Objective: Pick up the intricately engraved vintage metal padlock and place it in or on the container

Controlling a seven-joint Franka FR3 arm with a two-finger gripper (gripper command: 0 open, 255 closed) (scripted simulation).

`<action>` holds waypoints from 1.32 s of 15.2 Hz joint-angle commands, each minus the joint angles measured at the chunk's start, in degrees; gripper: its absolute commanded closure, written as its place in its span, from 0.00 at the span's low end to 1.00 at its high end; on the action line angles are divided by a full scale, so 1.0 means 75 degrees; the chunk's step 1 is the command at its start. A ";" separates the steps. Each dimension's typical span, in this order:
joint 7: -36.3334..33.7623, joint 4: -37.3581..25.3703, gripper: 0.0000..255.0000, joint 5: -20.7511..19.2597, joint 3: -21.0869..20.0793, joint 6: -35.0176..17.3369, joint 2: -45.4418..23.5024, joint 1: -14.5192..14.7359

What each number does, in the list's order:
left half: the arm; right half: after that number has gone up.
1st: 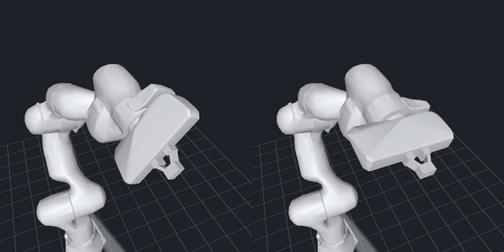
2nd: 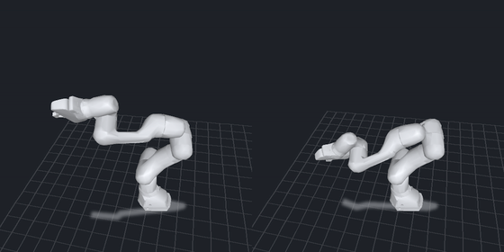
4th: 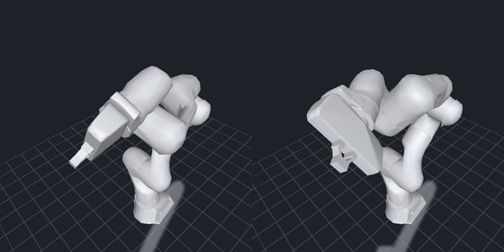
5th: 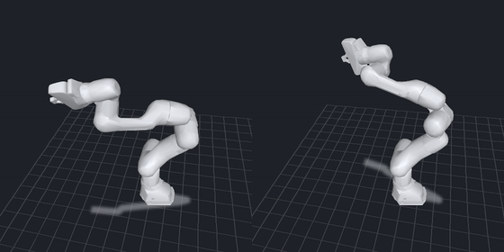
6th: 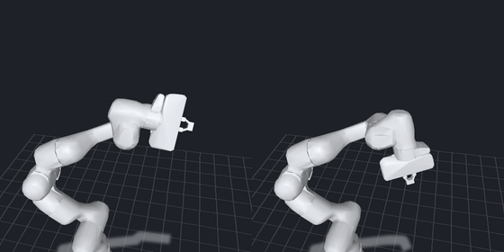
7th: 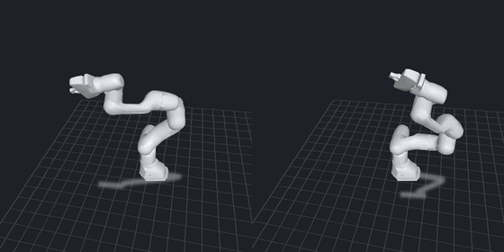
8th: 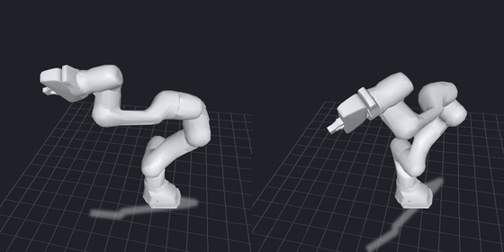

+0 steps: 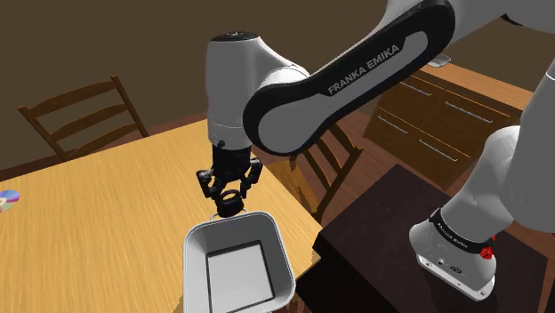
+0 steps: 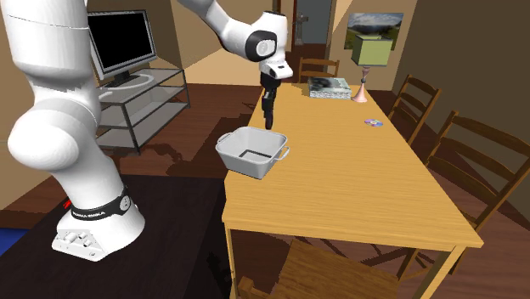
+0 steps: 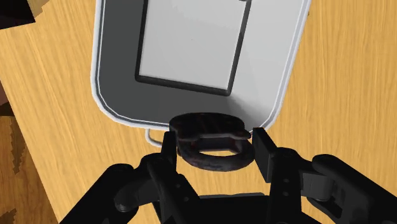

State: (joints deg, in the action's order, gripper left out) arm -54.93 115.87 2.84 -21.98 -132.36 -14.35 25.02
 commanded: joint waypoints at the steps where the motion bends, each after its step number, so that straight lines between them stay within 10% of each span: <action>1: -0.0313 0.0257 1.00 0.0062 -0.0143 -0.0043 0.0263 0.0181; 20: -0.1270 0.0937 1.00 -0.0438 -0.0231 -0.1512 -0.0506 0.0806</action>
State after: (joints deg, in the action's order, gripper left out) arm -64.31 122.84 -0.10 -23.91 -142.97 -17.46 30.93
